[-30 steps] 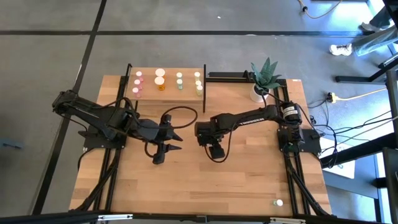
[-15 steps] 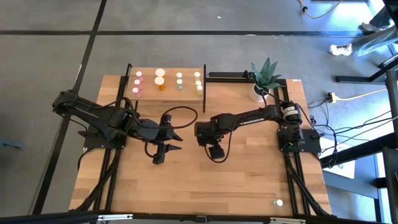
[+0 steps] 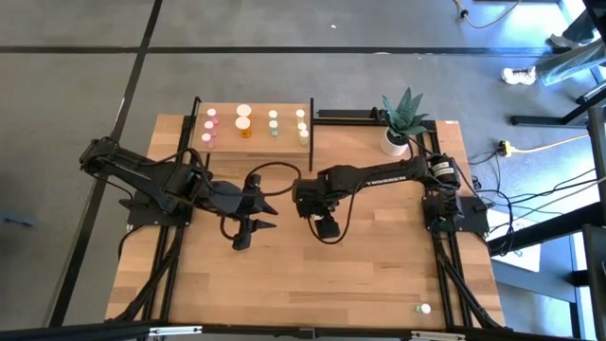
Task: Pick and place medicine bottles onto shelf by color
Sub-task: Put the orange pill bottle on the shelf aligned with the other orange pill bottles
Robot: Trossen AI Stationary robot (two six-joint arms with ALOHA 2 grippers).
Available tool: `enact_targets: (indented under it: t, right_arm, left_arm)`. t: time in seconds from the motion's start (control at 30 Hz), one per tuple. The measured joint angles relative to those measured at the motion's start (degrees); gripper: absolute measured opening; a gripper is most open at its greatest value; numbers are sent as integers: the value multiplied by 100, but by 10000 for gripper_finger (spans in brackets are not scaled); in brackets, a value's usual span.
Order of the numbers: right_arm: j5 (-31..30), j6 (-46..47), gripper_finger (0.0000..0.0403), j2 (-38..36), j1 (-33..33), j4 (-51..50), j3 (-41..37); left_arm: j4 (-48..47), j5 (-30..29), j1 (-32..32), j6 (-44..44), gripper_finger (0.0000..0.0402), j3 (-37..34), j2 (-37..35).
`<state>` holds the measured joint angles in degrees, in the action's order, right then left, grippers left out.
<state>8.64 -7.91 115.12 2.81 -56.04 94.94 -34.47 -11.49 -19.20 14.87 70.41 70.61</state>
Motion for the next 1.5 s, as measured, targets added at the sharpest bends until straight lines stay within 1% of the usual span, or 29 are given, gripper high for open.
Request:
enact_targets:
  t: [0.1, 0.2, 0.3, 0.43, 0.6, 0.73, 0.9, 1.1, 1.2, 1.33, 1.5]
  right_arm:
    - [1, -16, 252, 1, 0, -224, 301]
    - [1, -20, 252, 1, 0, -654, 579]
    - [-1, -26, 252, -142, 0, -876, 740]
    - [-11, 45, 252, -602, 0, -930, 737]
    - [-35, 312, 252, -1373, 0, -915, 627]
    - [-452, 449, 252, -2011, -1, -901, 449]
    - [-492, 475, 252, -2796, 9, -610, 266]
    - [-360, 415, 252, -3516, 238, 405, -336]
    - [-349, 363, 252, -3799, 373, 764, -705]
    - [-342, 623, 252, -4121, 508, 1137, -1076]
    - [-345, 491, 252, -4316, 562, 1297, -1221]
  left_arm:
    - [-60, -1, 0, 0, 144, 0, 0]
    - [-115, 1, 0, 2, 144, 0, 0]
    - [-115, 1, 0, 6, 144, 0, 0]
    - [-114, 1, 0, 5, 144, 0, 0]
    - [-93, -2, 1, 14, 144, -98, 2]
    - [-103, -58, 29, 196, 144, -216, 120]
    - [29, -157, 211, 271, 144, -221, 404]
    - [180, -163, 598, 239, 144, -222, 847]
    - [293, -124, 808, 240, 144, -223, 1049]
    - [756, -95, 929, 251, 144, -223, 1281]
    - [1253, -127, 933, 251, 144, -223, 1543]
